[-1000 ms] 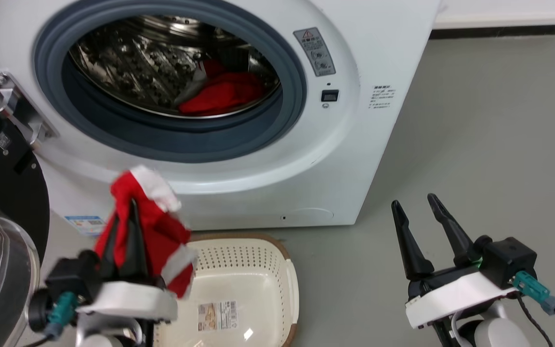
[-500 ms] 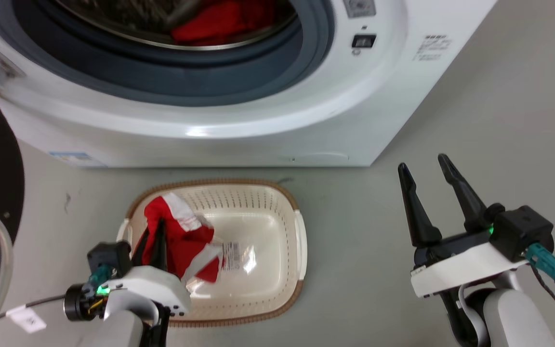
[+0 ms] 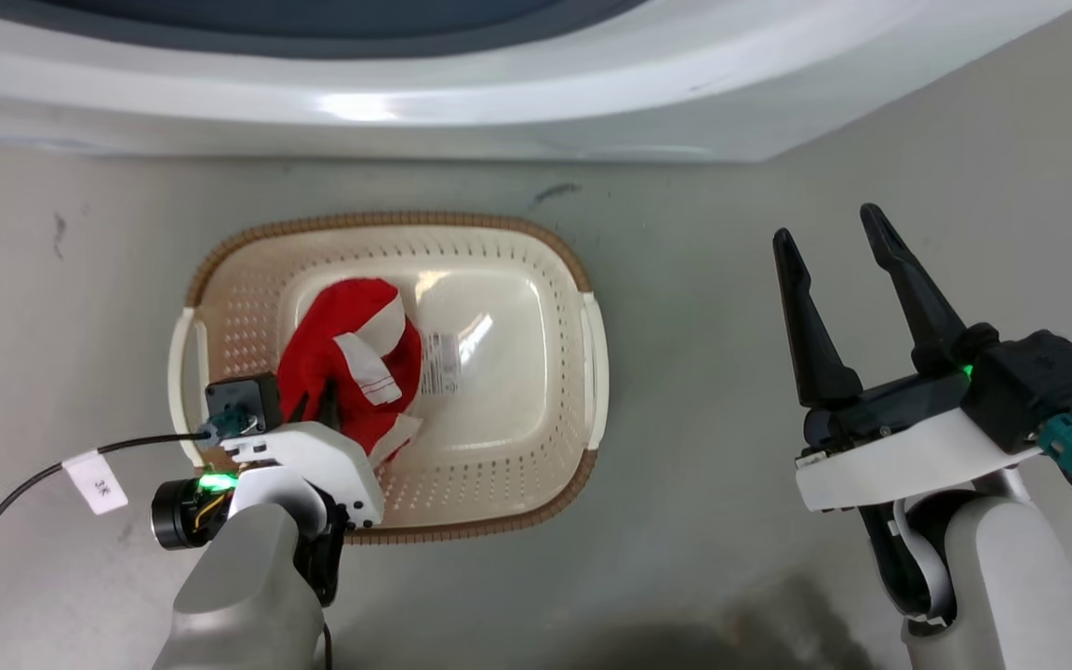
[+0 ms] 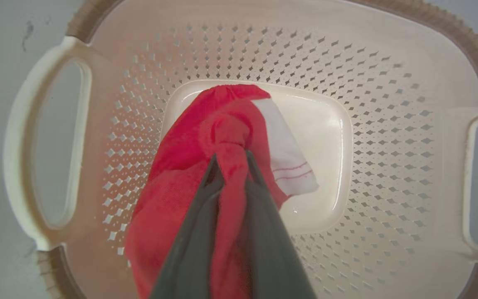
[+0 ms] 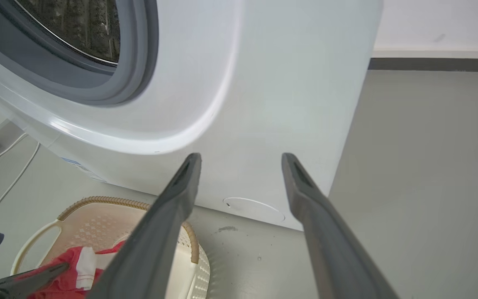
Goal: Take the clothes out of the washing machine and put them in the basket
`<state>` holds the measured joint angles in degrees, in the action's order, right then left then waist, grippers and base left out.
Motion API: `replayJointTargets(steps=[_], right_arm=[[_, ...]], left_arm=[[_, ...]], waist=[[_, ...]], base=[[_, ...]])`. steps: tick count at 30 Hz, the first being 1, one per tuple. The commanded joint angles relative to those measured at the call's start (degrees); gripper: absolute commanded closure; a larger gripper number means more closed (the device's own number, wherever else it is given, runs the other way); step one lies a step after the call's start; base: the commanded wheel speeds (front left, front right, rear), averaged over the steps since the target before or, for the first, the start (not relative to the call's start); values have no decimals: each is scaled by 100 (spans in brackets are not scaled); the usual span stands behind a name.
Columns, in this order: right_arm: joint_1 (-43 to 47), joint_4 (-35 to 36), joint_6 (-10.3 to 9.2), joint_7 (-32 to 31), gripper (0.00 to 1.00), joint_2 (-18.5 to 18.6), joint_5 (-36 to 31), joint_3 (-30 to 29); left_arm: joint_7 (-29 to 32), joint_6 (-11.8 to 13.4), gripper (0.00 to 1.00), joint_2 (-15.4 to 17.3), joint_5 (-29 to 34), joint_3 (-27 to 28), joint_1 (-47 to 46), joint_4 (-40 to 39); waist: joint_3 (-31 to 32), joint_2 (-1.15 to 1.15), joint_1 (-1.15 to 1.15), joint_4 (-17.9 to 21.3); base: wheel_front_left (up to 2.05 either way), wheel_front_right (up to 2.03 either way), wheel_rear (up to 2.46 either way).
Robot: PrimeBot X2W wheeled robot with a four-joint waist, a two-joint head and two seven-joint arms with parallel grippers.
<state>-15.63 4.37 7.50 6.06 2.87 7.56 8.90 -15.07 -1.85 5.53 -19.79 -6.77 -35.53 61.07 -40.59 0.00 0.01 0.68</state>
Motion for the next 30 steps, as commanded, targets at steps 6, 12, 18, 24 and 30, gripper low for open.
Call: replayJointTargets(steps=[6, 12, 18, 24, 30], right_arm=[[-168, -32, -2, 114, 0, 0, 22, 39], [-208, -293, -2, 248, 0, 0, 77, 39], [-34, -684, -2, 387, 0, 0, 75, 35], [323, -889, -2, 346, 0, 0, -16, -75], [682, -780, -2, 213, 0, 0, -260, -262]], left_arm=[[-14, 15, 100, 17, -102, 230, -338, 507], [-14, -151, 0, 119, -119, 305, -291, 674], [-13, -171, 0, 207, -14, 449, 147, 289], [-14, -85, 0, 104, 233, 605, 881, -442], [-15, -40, 0, -32, 520, 794, 1586, -1357]], waist=[[-605, 0, -1, 122], [-399, 0, -1, 144], [591, 0, -1, 130], [1734, 0, -1, 121], [2507, 0, -1, 120]], base=[[0, 0, 0], [0, 0, 0], [0, 0, 0], [0, 0, 0], [0, 0, 0]])
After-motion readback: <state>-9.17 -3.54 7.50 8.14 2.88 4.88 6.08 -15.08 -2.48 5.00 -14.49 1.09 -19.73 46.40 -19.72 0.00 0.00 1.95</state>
